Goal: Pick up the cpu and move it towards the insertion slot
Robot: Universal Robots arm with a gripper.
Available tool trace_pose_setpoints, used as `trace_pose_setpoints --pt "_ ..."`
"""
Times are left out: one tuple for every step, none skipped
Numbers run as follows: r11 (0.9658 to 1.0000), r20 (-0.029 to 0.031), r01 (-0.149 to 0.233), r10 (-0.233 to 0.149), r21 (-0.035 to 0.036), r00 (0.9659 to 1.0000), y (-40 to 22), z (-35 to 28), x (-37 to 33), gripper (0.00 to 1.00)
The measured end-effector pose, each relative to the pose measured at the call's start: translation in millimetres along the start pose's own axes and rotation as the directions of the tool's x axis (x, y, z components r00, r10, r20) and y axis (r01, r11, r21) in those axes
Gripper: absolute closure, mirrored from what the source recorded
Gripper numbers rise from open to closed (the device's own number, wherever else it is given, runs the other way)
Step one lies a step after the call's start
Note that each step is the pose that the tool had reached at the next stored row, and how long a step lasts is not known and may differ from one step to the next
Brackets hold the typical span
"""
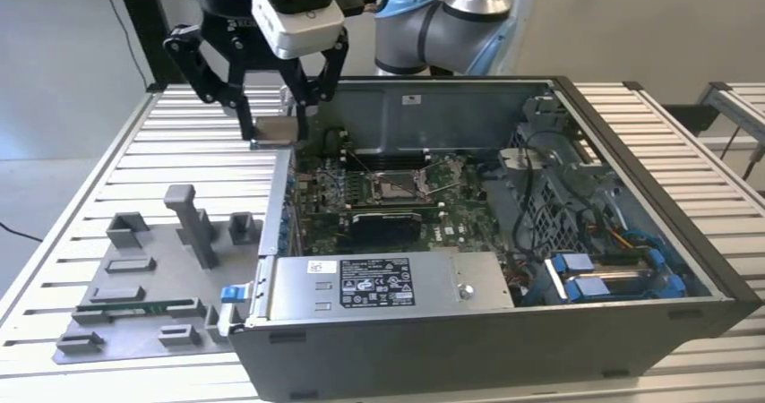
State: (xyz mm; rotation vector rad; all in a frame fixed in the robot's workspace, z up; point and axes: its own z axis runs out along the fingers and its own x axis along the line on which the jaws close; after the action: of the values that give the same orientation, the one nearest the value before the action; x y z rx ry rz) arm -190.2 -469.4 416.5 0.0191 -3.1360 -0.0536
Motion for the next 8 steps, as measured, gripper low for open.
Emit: trace_pose_setpoints --pt "1.0000 0.0000 0.000 0.000 -0.0001 1.0000 0.0 0.3 -2.8 1.00" --pt "1.0000 0.0000 0.000 0.000 0.0000 1.0000 0.0 0.6 -5.6 1.00" --pt "1.0000 -0.0001 0.000 0.000 0.0000 1.0000 -0.1 0.9 -8.2 1.00" --pt "1.0000 0.0000 0.000 0.000 -0.0001 1.0000 -0.1 1.2 -10.6 1.00" --pt "1.0000 0.0000 0.000 0.000 -0.0001 1.0000 -0.1 1.4 -12.6 1.00" --pt "1.0000 0.0000 0.000 0.000 0.0000 1.0000 -0.2 1.6 -14.2 1.00" --pt "1.0000 0.0000 0.000 0.000 -0.0001 1.0000 -0.2 1.8 -15.7 1.00" --pt "1.0000 0.0000 0.000 0.000 0.0000 1.0000 -0.2 1.9 -17.1 1.00"
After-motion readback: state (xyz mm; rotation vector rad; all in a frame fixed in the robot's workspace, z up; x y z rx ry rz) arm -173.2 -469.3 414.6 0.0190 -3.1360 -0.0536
